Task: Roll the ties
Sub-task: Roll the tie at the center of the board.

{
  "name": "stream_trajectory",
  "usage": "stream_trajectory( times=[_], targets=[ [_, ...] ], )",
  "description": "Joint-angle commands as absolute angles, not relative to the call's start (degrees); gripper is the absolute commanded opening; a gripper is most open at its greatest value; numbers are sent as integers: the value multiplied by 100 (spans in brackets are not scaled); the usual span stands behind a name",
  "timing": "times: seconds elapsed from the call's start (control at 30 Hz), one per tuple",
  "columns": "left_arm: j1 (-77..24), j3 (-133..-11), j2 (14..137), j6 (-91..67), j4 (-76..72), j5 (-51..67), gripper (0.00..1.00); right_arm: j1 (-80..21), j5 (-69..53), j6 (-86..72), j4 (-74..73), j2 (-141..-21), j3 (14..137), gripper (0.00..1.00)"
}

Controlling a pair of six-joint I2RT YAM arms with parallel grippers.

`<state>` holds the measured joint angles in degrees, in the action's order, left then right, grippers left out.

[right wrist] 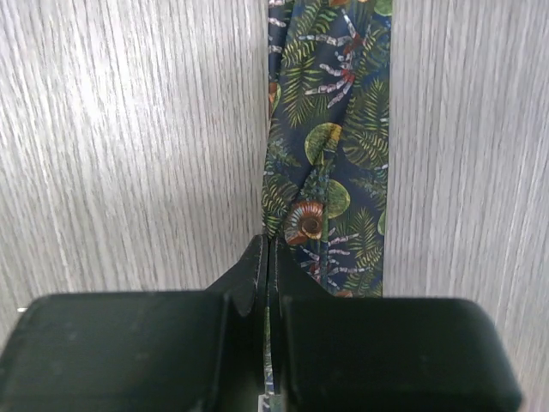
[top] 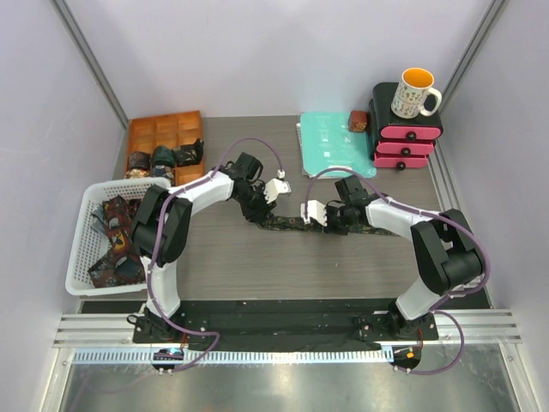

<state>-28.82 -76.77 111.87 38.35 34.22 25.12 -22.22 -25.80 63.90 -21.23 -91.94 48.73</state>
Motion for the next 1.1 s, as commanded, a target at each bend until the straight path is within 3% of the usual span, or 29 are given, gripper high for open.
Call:
stream_trajectory(
  times=[0.0,0.2,0.4,0.43,0.53,0.7,0.87,1.07],
  targets=[
    [-2742,-7471,10995,3762,3490,2356,4,-2206,-2373,6916,-2004,-9369,4825,1],
    [-2856,-7348,10986,4156,3498,2172,4,-2206,-2373,6856,-1969,-9405,4913,5],
    [-3041,-7242,11100,4210,3489,1837,5,-2189,-2548,6303,-2267,-8966,5133,26],
    [-3058,-7233,11127,4210,3481,1828,5,-2188,-2601,6189,-2311,-8895,5133,36],
    [-3085,-7242,11180,4227,3516,1775,6,-2188,-2672,5627,-2329,-8623,5237,47],
    [-3085,-7260,11206,4271,3524,1758,6,-1716,-3146,2871,-2338,-8674,5870,43],
    [-3094,-7251,11188,4298,3542,1775,6,-1354,-3830,-231,-2128,-9465,6477,32],
    [-3094,-7216,11162,4307,3533,1767,6,-1441,-4052,-3530,-397,-9983,5968,31]
  ],
)
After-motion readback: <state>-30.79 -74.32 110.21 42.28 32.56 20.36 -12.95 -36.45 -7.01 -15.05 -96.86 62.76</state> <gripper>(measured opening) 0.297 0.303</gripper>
